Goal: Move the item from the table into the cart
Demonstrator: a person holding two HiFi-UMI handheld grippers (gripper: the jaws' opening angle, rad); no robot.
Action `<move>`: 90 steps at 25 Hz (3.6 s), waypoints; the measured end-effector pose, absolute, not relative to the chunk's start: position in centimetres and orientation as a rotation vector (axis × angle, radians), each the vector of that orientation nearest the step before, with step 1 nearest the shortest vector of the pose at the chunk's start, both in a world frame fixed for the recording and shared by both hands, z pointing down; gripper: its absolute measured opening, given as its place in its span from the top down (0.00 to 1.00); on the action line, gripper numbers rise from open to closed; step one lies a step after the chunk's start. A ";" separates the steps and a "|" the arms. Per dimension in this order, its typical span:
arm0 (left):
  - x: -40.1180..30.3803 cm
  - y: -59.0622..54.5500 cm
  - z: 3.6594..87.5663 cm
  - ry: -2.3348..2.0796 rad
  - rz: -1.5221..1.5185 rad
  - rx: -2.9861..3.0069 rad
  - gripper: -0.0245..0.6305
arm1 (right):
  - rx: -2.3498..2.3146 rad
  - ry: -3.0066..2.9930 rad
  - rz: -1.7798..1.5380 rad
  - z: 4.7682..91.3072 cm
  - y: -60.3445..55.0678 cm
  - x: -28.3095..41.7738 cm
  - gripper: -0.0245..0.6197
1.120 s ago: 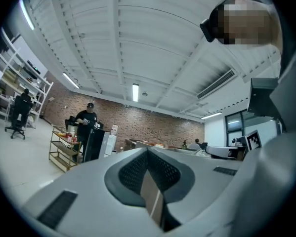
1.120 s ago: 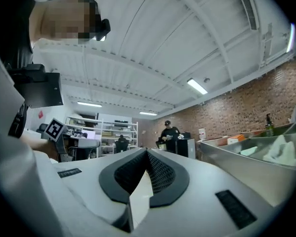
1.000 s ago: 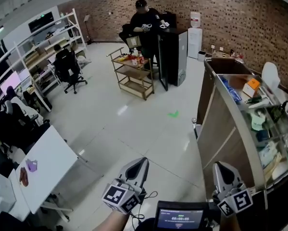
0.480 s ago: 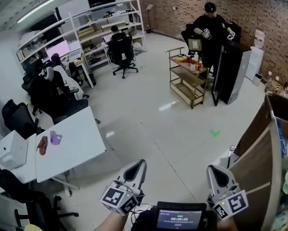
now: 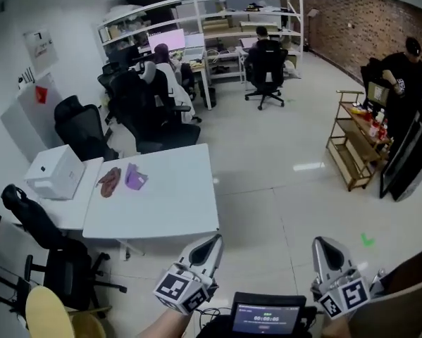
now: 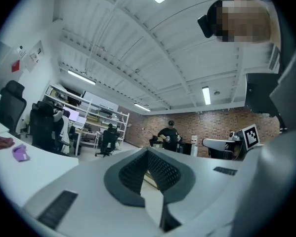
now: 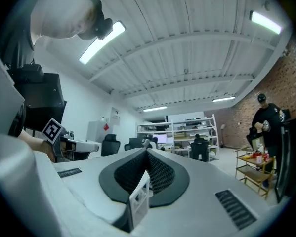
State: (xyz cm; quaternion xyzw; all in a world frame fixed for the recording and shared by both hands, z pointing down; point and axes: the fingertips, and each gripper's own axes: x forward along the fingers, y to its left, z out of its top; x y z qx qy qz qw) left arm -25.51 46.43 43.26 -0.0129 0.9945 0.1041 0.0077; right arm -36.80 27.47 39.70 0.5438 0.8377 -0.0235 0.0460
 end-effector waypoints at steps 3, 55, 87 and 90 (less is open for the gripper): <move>-26.0 54.0 44.0 3.122 0.339 0.088 0.96 | 1.799 2.489 -0.057 40.5 36.6 -39.0 0.95; -6.8 148.4 55.5 3.097 0.457 0.924 0.96 | 2.797 1.940 0.317 58.8 145.4 -23.9 0.44; -10.8 169.7 76.5 3.369 0.860 0.745 0.96 | 2.582 2.557 1.170 88.4 166.9 -28.7 0.31; -10.9 170.4 76.5 3.351 0.877 0.733 0.96 | 2.571 2.610 1.157 89.3 167.1 -28.8 0.38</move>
